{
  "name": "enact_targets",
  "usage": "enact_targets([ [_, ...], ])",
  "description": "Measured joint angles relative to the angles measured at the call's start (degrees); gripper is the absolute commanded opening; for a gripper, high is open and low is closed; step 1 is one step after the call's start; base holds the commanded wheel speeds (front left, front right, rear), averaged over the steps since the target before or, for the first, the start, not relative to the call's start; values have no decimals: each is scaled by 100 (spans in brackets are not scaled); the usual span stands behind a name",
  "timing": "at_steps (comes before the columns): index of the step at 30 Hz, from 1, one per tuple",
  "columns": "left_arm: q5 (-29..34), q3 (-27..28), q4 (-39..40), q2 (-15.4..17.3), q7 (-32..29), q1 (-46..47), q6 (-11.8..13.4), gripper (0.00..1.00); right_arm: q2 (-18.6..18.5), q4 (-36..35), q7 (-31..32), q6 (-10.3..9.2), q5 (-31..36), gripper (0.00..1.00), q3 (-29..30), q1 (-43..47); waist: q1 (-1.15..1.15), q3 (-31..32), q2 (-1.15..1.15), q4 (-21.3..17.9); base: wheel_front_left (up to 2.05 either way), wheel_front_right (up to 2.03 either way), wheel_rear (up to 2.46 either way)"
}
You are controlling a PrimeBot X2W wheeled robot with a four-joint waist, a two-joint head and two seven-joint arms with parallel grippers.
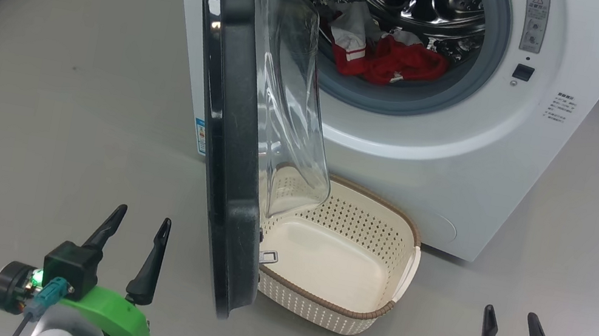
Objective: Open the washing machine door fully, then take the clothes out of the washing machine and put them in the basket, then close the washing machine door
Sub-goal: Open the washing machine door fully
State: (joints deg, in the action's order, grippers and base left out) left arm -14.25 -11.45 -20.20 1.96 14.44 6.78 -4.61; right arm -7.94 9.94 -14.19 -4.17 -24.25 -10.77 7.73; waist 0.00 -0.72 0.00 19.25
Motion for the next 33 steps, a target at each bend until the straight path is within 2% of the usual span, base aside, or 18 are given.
enact_targets([
  [31,36,62,-36,0,0,-37,-30,100,87,175,0,-8,269,100,-138,9,0,50,0,39,0,0,0],
  [32,42,60,-42,0,0,-37,-30,49,88,179,0,-9,279,100,-145,9,0,53,0,40,0,0,0],
  [33,58,60,-42,0,0,-37,-30,6,87,185,0,-9,301,100,-144,9,0,56,0,43,0,0,0],
])
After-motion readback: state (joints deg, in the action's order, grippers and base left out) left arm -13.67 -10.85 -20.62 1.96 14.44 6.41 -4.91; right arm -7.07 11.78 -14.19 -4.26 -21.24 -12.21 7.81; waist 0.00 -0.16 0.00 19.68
